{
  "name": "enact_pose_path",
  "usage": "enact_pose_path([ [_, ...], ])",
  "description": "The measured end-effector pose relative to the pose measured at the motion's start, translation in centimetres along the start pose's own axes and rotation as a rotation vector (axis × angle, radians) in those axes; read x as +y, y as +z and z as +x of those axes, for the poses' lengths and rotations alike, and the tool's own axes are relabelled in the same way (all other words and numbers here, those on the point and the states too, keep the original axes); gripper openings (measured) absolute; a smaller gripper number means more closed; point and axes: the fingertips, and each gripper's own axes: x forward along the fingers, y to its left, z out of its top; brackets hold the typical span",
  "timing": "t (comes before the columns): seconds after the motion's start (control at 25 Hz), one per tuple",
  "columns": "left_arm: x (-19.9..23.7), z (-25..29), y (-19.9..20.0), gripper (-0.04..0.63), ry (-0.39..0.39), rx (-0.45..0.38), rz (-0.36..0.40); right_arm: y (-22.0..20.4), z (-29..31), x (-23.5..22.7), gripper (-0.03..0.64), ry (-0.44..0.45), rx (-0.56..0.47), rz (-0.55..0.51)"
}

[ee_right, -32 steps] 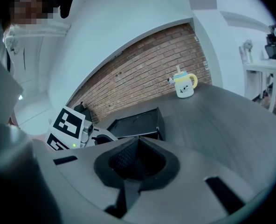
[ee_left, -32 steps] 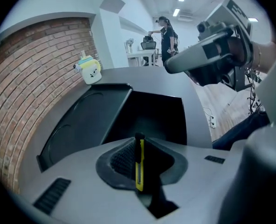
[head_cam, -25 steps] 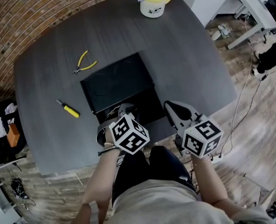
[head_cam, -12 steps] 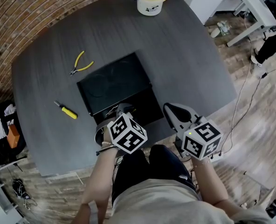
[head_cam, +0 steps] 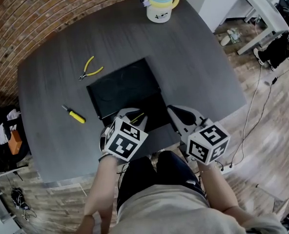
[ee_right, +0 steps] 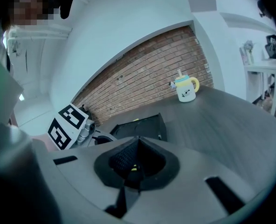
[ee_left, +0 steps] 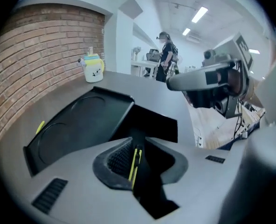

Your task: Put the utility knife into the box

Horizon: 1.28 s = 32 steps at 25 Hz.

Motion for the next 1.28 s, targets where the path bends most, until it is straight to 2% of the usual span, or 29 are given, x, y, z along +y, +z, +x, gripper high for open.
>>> enact_pose_path([
  [0.32, 2.0, -5.6, 2.8, 0.074, 0.053, -0.199, -0.178, 3.5, 0.7, 3.2, 0.006, 0.064, -0.041, -0.074],
  [0.52, 3.1, -9.2, 3.7, 0.070, 0.115, -0.289, -0.172, 5.3, 1.0, 4.9, 0.006, 0.101, -0.056, -0.122],
  [0.68, 3.6, -12.7, 5.5, 0.055, 0.165, -0.447, -0.162, 6.6, 0.7, 6.1, 0.006, 0.115, -0.081, -0.161],
  [0.84, 4.0, -15.4, 6.5, 0.038, 0.195, -0.576, -0.222, 7.1, 0.6, 7.1, 0.006, 0.138, -0.107, -0.178],
  [1.04, 3.7, -17.7, 6.9, 0.034, 0.220, -0.649, -0.218, 8.1, 0.3, 8.9, 0.006, 0.181, -0.141, -0.201],
  [1.28, 2.4, -18.4, 6.4, 0.034, 0.265, -0.644, -0.177, 8.8, -0.4, 10.9, 0.006, 0.231, -0.158, -0.248],
])
